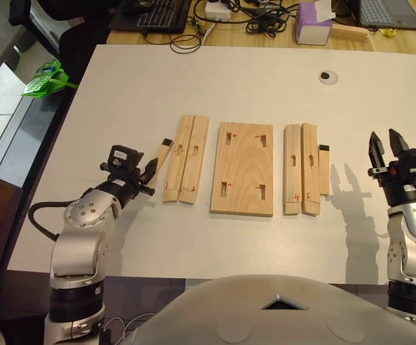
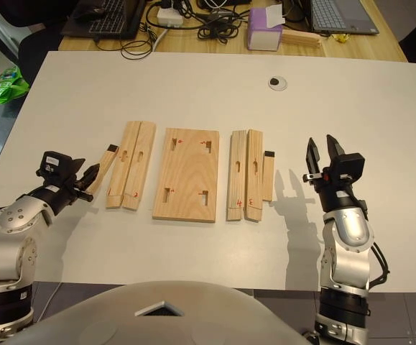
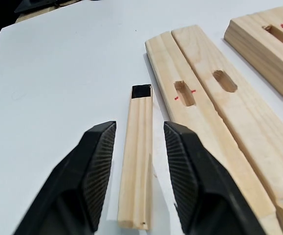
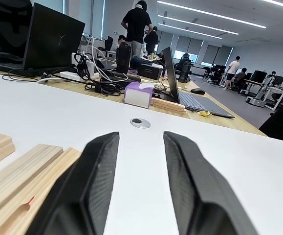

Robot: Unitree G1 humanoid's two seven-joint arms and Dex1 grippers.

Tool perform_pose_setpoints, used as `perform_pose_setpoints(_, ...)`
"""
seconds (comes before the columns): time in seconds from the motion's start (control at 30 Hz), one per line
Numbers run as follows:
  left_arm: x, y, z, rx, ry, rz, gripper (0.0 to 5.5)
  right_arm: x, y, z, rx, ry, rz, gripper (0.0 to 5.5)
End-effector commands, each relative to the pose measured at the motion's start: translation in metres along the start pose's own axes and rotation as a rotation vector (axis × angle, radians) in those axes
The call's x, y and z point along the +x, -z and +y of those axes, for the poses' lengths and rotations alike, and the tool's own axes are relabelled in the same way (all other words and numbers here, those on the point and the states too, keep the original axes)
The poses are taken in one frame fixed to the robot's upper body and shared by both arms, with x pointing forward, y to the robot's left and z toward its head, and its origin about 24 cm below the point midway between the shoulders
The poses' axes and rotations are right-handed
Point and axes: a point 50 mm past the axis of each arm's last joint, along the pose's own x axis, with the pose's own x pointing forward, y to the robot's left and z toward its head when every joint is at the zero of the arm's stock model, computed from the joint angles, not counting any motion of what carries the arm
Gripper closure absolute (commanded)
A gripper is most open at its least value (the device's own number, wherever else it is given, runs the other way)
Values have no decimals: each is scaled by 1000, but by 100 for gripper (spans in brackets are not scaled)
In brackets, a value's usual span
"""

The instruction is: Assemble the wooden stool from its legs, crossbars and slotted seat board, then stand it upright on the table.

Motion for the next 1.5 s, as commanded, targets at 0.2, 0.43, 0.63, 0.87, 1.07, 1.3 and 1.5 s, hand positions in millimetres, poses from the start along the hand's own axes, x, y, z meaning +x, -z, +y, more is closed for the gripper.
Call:
perform_pose_setpoints(0.2,12,2,10,3,-30,27,268,6,-5,2,-19,-25,-24,381)
perform_pose_setpoints(0.43,11,14,8,21,0,80,268,7,-5,3,-16,-23,-28,381)
perform_pose_setpoints(0.63,12,34,10,25,9,145,268,9,-6,4,-13,-31,-31,381)
perform_pose_setpoints(0.87,13,44,4,23,52,185,268,11,-8,4,-18,-42,-35,381)
perform_pose_setpoints(1.07,14,50,1,-1,69,209,268,12,-9,4,-21,-47,-37,381)
perform_pose_setpoints(1.3,13,61,-5,-57,108,259,364,16,-9,3,-22,-54,-44,381)
perform_pose_setpoints(1.5,12,62,-7,-77,129,268,417,17,-10,4,-25,-59,-49,381)
